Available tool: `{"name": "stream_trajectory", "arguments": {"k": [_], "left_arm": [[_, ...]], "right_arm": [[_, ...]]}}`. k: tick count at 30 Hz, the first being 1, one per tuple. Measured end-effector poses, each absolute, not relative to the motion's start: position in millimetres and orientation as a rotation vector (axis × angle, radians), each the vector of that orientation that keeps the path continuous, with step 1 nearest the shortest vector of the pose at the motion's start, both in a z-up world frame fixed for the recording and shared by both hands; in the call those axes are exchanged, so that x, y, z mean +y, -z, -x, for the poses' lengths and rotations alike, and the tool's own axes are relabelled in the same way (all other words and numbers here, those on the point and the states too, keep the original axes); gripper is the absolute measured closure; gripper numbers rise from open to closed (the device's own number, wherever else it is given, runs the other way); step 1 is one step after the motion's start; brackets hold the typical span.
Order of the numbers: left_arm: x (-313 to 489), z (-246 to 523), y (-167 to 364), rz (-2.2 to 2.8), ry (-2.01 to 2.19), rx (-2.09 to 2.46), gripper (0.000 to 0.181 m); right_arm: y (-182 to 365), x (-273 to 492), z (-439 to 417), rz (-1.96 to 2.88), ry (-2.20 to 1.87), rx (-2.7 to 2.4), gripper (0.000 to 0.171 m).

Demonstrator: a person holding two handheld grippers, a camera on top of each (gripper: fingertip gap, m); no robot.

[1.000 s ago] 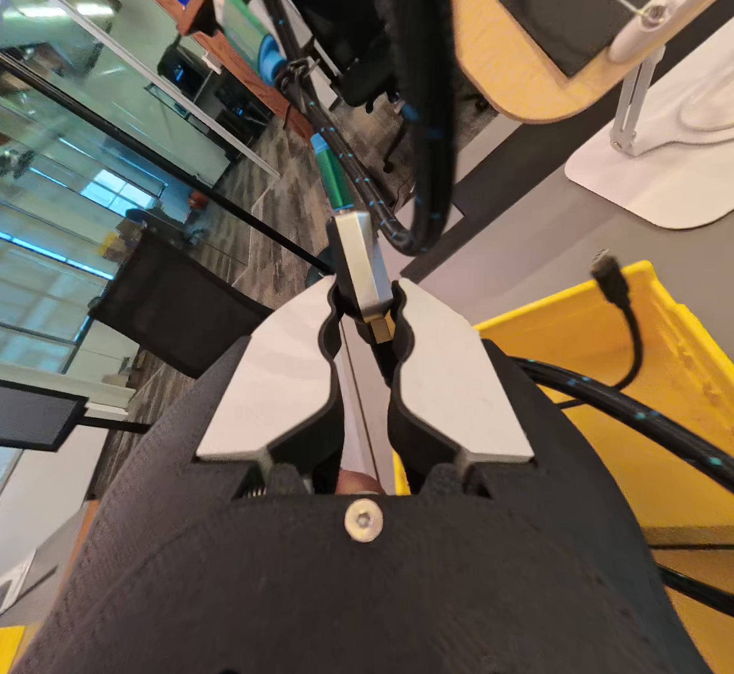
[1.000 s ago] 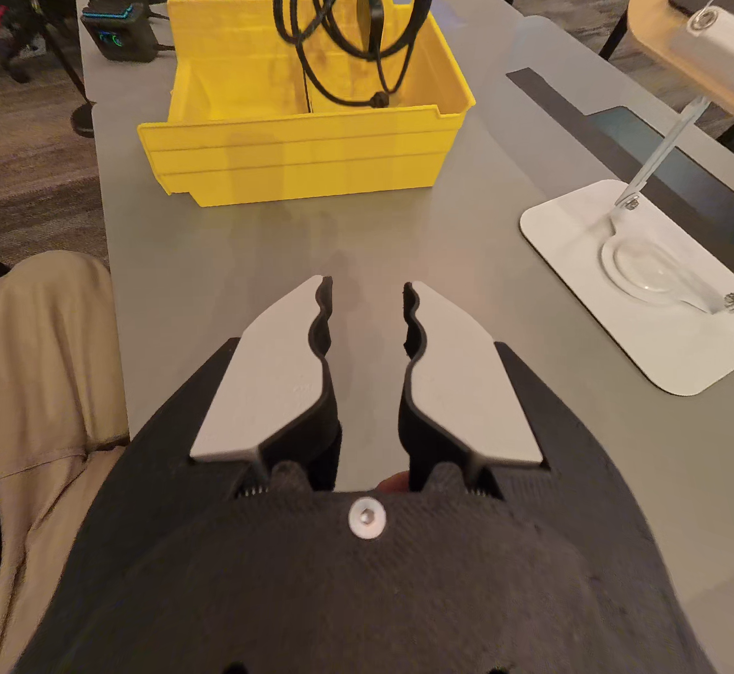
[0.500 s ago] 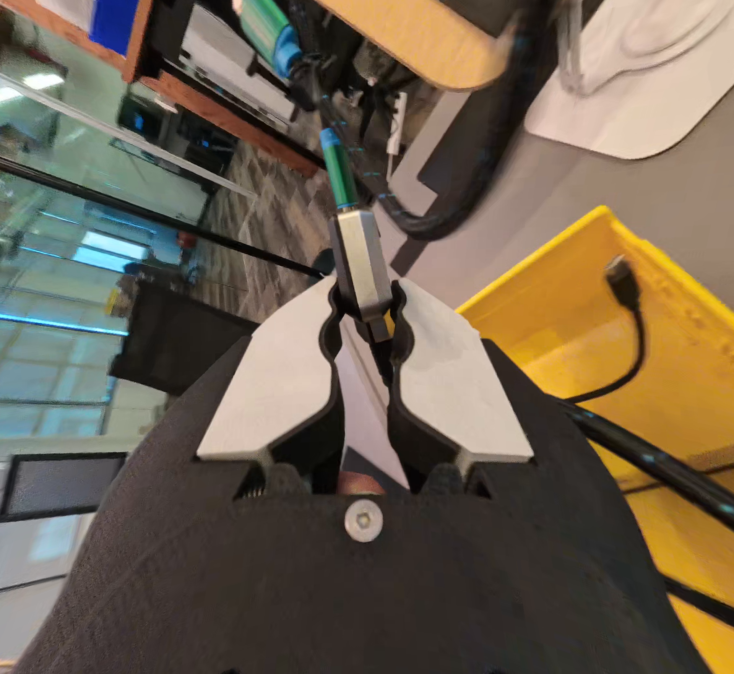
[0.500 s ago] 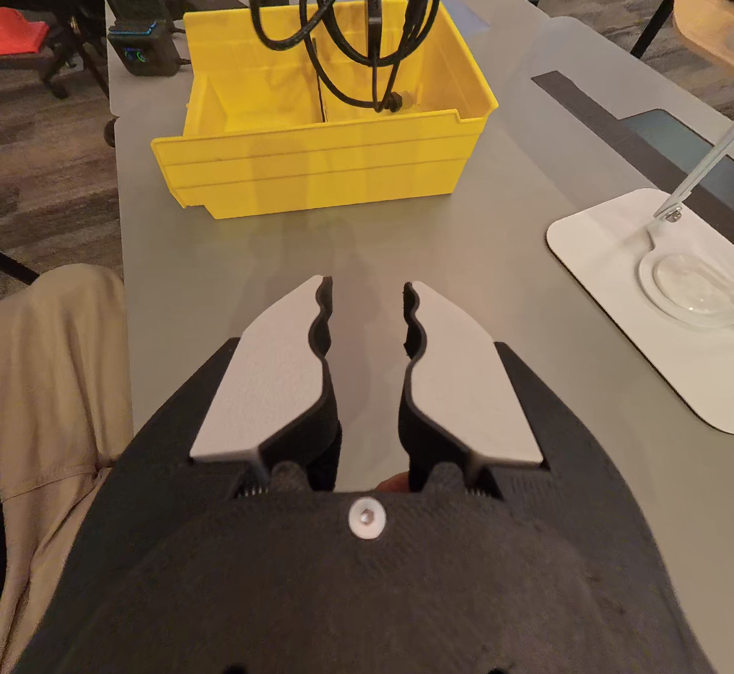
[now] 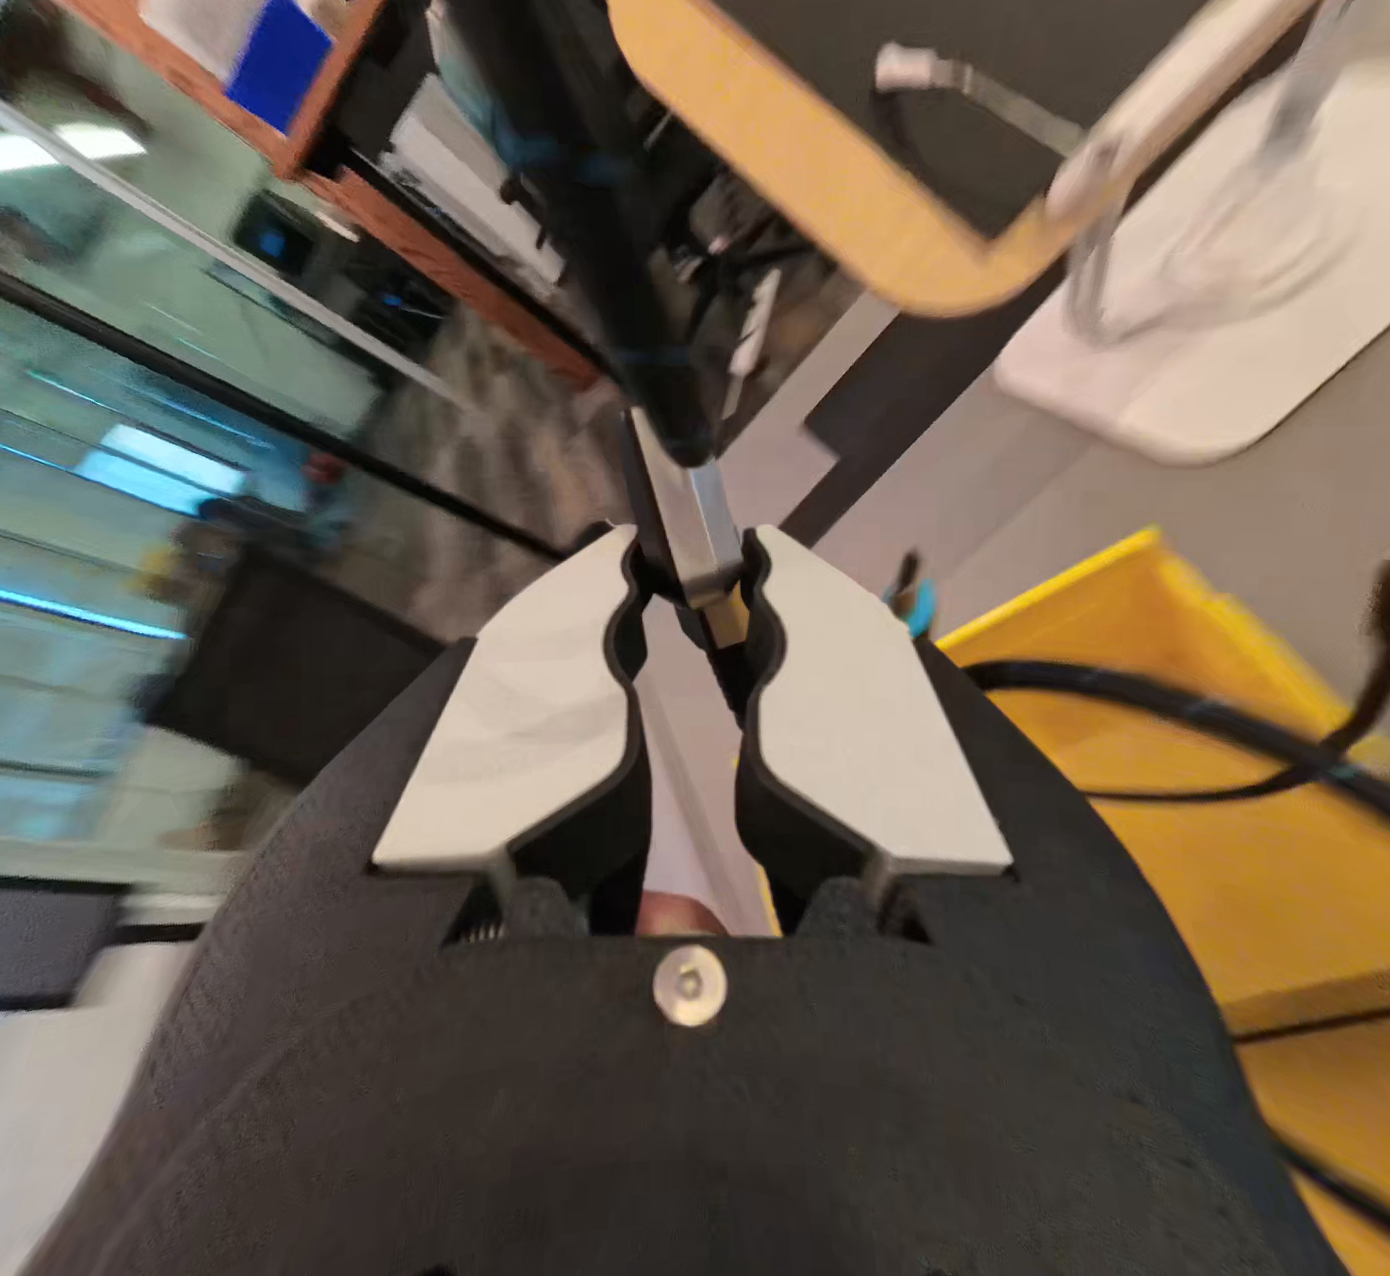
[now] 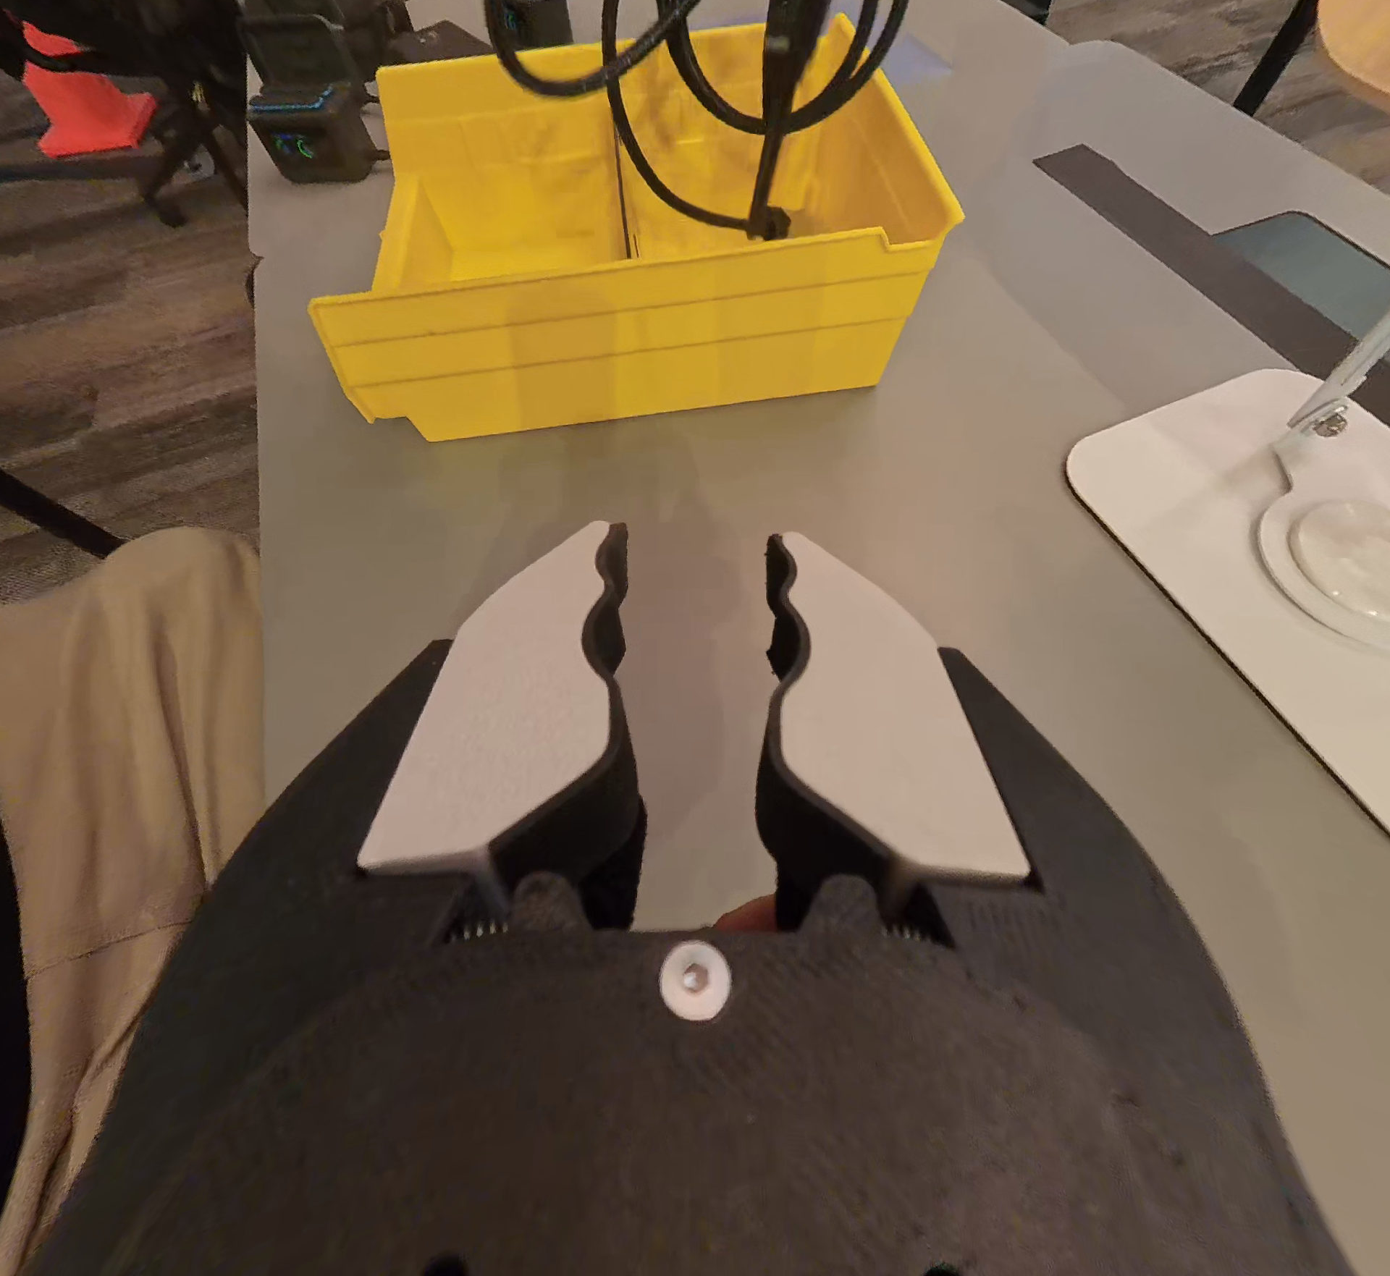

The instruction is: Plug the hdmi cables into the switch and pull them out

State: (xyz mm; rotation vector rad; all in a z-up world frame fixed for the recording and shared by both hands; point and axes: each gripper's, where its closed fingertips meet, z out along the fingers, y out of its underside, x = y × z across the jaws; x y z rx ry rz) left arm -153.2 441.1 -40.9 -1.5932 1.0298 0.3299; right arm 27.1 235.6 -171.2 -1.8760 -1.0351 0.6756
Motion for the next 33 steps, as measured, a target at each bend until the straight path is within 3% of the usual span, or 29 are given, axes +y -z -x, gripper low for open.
{"name": "stream_trajectory", "arguments": {"k": [4, 20, 28, 33], "left_arm": [[438, 147, 62, 1.548, -0.439, 1.159, 0.160], [447, 212, 21, 1.518, -0.875, 1.190, 0.160], [419, 206, -6, 1.581, -0.544, 0.979, 0.160], [397, 204, -49, 1.503, -0.349, 0.773, 0.160]], "right_arm": [[169, 238, -25, 1.871, -0.669, -1.040, 0.137], [177, 237, -32, 1.888, -0.675, -1.020, 0.137], [178, 237, -49, 1.900, -0.687, -0.972, 0.137], [178, 232, -62, 1.900, -0.695, -0.944, 0.137]]}}
